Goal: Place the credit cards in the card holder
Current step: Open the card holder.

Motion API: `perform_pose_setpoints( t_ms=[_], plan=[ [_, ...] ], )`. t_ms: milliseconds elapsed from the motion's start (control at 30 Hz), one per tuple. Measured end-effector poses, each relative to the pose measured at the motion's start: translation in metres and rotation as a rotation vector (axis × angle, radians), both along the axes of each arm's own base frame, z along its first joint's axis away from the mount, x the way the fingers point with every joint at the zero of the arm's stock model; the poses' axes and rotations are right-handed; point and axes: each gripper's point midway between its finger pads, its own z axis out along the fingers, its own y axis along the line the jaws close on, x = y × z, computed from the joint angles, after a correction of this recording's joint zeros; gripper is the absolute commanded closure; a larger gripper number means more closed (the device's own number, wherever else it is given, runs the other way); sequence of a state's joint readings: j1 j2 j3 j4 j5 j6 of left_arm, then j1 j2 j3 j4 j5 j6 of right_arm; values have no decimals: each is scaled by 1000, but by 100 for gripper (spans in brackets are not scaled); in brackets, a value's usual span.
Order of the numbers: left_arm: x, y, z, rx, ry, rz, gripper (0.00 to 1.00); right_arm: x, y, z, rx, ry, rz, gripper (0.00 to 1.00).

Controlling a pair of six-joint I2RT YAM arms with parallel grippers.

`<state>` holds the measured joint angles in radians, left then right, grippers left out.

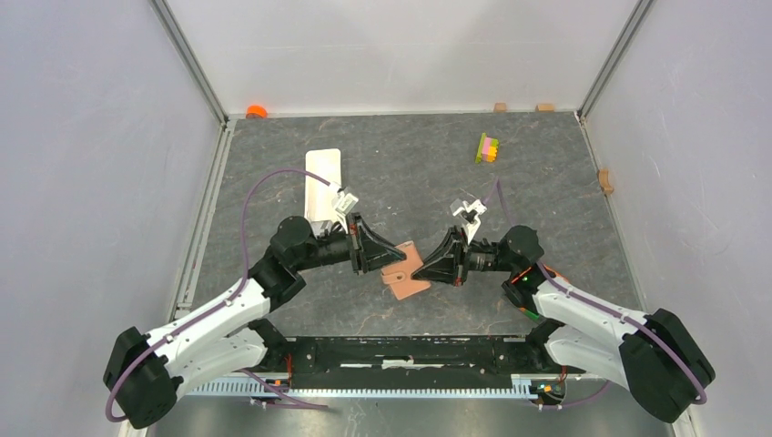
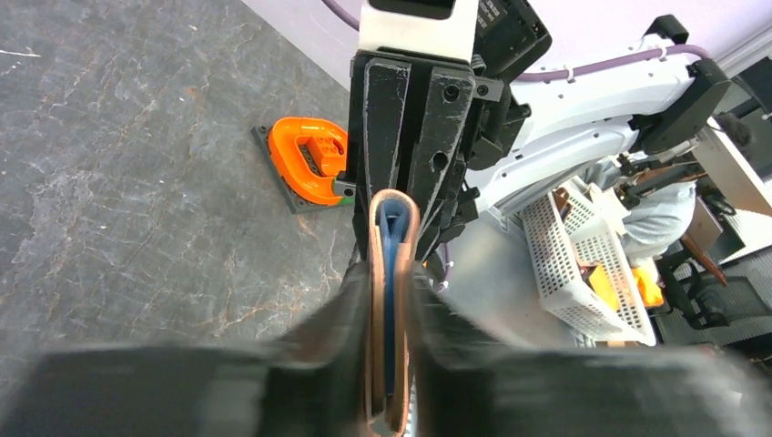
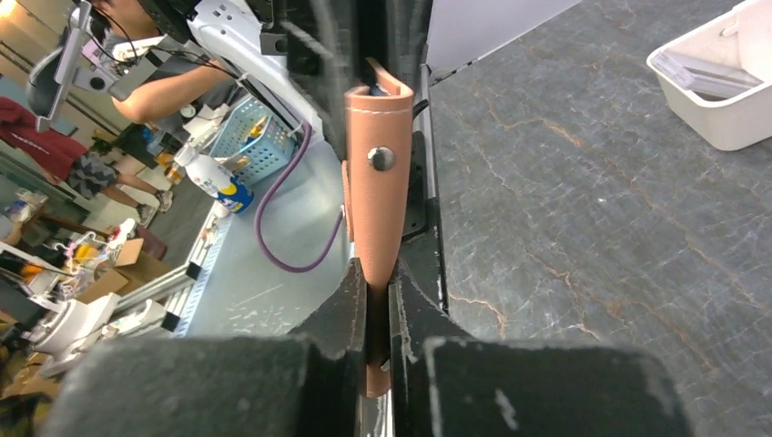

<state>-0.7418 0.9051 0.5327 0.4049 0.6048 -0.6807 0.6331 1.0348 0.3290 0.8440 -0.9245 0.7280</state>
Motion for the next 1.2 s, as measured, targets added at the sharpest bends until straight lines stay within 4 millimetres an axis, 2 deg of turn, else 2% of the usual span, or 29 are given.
perform_pose_setpoints(
  t_ms=[33,67,167,300,367,433,500,567,633,700,900,1033,1200],
  plan=[
    [0,0,0,5,-4,1,23,0,0,0,-1,4,1,100],
    [1,0,-1,16,-7,3,15,0,0,0,-5,6,3,100],
    [12,6,-13,131,14,71,7,10,3,0,-65,10,-23,100],
    [27,29,-8,256,-52,229,14,34,5,1,-182,-23,-103,100],
    [25,42,1,279,-108,270,22,41,1,-4,-243,-18,-130,100],
    [21,47,6,294,-146,267,25,41,-3,-16,-297,7,-136,100],
    [14,44,9,308,-171,231,28,38,-7,-33,-361,54,-126,100],
    [7,35,2,338,-172,165,28,34,-12,-50,-422,102,-115,100],
    [-2,24,-11,380,-165,95,28,28,-17,-64,-477,149,-105,100],
    [-9,17,-32,443,-136,37,29,24,-21,-70,-507,176,-97,100],
    [-27,6,-62,520,-73,-84,29,13,-21,-65,-506,200,-40,100],
    [-37,2,-72,547,-51,-136,30,3,-20,-59,-479,206,20,100],
    [-46,0,-76,558,-48,-174,36,-8,-20,-53,-454,215,76,100]
  ],
)
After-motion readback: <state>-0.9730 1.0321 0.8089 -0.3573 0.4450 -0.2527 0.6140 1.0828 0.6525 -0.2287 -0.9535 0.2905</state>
